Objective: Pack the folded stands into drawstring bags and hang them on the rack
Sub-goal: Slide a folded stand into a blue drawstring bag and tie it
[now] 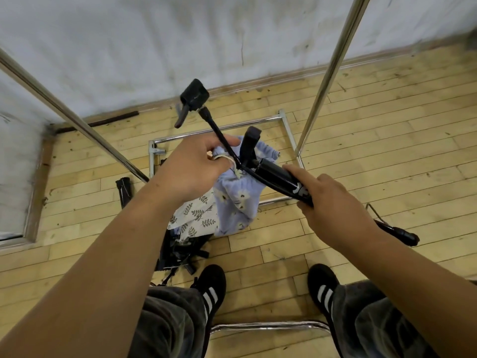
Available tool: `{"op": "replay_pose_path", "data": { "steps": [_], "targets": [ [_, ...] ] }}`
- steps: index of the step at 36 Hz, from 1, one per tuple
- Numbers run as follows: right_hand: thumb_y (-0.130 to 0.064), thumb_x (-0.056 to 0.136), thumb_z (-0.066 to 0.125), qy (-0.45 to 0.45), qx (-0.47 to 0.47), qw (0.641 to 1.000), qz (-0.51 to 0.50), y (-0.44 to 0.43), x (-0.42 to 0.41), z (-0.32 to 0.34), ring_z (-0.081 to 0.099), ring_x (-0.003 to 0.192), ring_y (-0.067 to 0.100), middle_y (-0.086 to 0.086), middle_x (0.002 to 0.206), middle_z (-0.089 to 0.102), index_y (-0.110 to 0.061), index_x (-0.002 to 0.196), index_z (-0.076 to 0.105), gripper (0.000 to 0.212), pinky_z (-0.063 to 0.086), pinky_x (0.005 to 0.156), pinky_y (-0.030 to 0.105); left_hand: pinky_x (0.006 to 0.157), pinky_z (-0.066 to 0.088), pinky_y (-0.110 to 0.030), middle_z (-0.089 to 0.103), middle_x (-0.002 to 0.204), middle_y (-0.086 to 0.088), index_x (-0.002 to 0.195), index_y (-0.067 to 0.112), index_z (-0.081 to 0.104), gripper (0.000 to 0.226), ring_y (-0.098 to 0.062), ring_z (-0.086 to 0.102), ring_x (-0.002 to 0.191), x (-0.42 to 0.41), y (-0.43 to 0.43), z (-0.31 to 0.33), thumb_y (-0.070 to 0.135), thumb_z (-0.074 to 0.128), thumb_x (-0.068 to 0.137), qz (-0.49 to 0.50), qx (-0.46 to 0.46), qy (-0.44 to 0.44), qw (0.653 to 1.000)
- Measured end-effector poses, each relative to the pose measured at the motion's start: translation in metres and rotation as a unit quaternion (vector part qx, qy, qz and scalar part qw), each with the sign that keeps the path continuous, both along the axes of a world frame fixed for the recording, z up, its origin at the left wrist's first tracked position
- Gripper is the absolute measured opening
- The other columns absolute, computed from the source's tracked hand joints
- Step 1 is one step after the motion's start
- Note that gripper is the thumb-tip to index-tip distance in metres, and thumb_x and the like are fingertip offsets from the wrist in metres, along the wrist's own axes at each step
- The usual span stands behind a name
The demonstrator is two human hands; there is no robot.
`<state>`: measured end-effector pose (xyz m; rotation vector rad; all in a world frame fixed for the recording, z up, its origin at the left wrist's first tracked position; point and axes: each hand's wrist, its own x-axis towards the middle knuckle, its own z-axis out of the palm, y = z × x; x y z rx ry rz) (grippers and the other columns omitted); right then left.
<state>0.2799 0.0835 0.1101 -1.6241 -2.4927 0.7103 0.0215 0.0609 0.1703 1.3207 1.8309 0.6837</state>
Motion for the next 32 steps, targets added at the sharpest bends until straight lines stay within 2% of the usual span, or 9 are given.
{"op": "replay_pose_path", "data": {
  "steps": [4, 9, 12, 17, 23, 26, 28, 30, 32],
  "targets": [
    [-0.024, 0.103, 0.058, -0.026, 0.0, 1.0, 0.001, -0.001, 0.001, 0.001, 0.055, 0.087, 0.02, 0.0, 0.101, 0.049, -0.057, 0.154, 0.011, 0.077, 0.057, 0.072, 0.039, 0.038, 0.031, -0.012, 0.064, 0.089, 0.009, 0.125, 0.045, 0.065, 0.038, -0.007, 0.04, 0.034, 0.004, -0.002, 0.005, 0.016, 0.058, 0.102, -0.011, -0.004, 0.059, 0.998],
    [-0.024, 0.103, 0.057, -0.07, -0.003, 0.997, 0.016, -0.002, 0.002, 0.0, 0.055, 0.09, 0.02, 0.001, 0.103, 0.051, -0.058, 0.154, 0.004, 0.082, 0.057, 0.079, 0.04, 0.047, 0.035, -0.011, 0.06, 0.079, 0.009, 0.119, 0.048, 0.062, 0.038, -0.001, 0.053, 0.054, 0.006, -0.002, 0.004, 0.016, 0.051, 0.103, -0.041, 0.002, 0.122, 0.992],
    [-0.022, 0.102, 0.056, -0.105, 0.019, 0.994, 0.025, -0.002, 0.003, 0.0, 0.053, 0.091, 0.019, 0.0, 0.104, 0.05, -0.057, 0.155, -0.002, 0.086, 0.053, 0.078, 0.036, 0.055, 0.037, -0.02, 0.065, 0.095, 0.006, 0.117, 0.039, 0.067, 0.03, -0.009, 0.051, 0.062, 0.007, 0.0, 0.004, 0.018, 0.052, 0.102, -0.034, -0.007, 0.139, 0.99],
    [-0.019, 0.101, 0.057, -0.154, 0.024, 0.987, 0.032, -0.002, 0.003, 0.0, 0.051, 0.094, 0.018, 0.0, 0.104, 0.047, -0.056, 0.156, -0.004, 0.09, 0.044, 0.073, 0.032, 0.066, 0.035, -0.009, 0.059, 0.107, 0.015, 0.126, 0.048, 0.065, 0.037, -0.004, 0.056, 0.09, 0.011, 0.0, 0.01, 0.02, 0.053, 0.105, -0.063, 0.022, 0.157, 0.985],
    [-0.018, 0.1, 0.056, -0.175, 0.024, 0.983, 0.049, -0.006, 0.003, -0.004, 0.052, 0.093, 0.019, 0.001, 0.109, 0.052, -0.055, 0.157, -0.004, 0.091, 0.044, 0.073, 0.033, 0.041, 0.031, -0.008, 0.057, 0.085, 0.009, 0.135, 0.04, 0.064, 0.042, 0.003, 0.047, 0.04, 0.019, -0.005, 0.015, 0.013, 0.054, 0.105, -0.066, 0.008, 0.061, 0.996],
    [-0.02, 0.1, 0.057, -0.149, -0.014, 0.988, 0.047, -0.006, 0.004, -0.007, 0.059, 0.093, 0.02, 0.001, 0.114, 0.055, -0.058, 0.156, 0.001, 0.088, 0.054, 0.073, 0.035, 0.066, 0.042, -0.003, 0.066, 0.122, 0.021, 0.131, 0.04, 0.066, 0.042, 0.019, 0.059, 0.072, 0.018, -0.005, 0.016, 0.01, 0.056, 0.102, -0.096, -0.003, 0.035, 0.995],
    [-0.024, 0.1, 0.06, -0.121, -0.043, 0.991, 0.045, -0.007, 0.003, -0.009, 0.063, 0.094, 0.021, 0.0, 0.119, 0.058, -0.058, 0.156, 0.006, 0.084, 0.06, 0.075, 0.039, 0.077, 0.049, -0.01, 0.058, 0.132, 0.039, 0.124, 0.047, 0.067, 0.043, 0.01, 0.065, 0.102, 0.02, -0.007, 0.016, 0.011, 0.059, 0.101, -0.122, -0.012, 0.011, 0.992],
    [-0.028, 0.099, 0.062, -0.104, -0.058, 0.992, 0.047, -0.009, 0.0, -0.01, 0.065, 0.097, 0.021, 0.001, 0.124, 0.061, -0.056, 0.156, 0.008, 0.083, 0.061, 0.079, 0.042, 0.061, 0.055, -0.026, 0.06, 0.124, 0.041, 0.125, 0.051, 0.066, 0.043, -0.011, 0.072, 0.086, 0.024, -0.009, 0.016, 0.016, 0.06, 0.101, -0.142, -0.02, 0.005, 0.99],
    [-0.029, 0.098, 0.064, -0.095, -0.07, 0.992, 0.054, -0.01, -0.002, -0.009, 0.067, 0.099, 0.022, 0.001, 0.124, 0.064, -0.055, 0.156, 0.01, 0.083, 0.061, 0.082, 0.042, 0.078, 0.057, -0.027, 0.059, 0.129, 0.032, 0.131, 0.051, 0.063, 0.044, 0.005, 0.065, 0.088, 0.028, -0.009, 0.014, 0.017, 0.059, 0.102, -0.165, -0.019, 0.012, 0.986]
  ]
}}
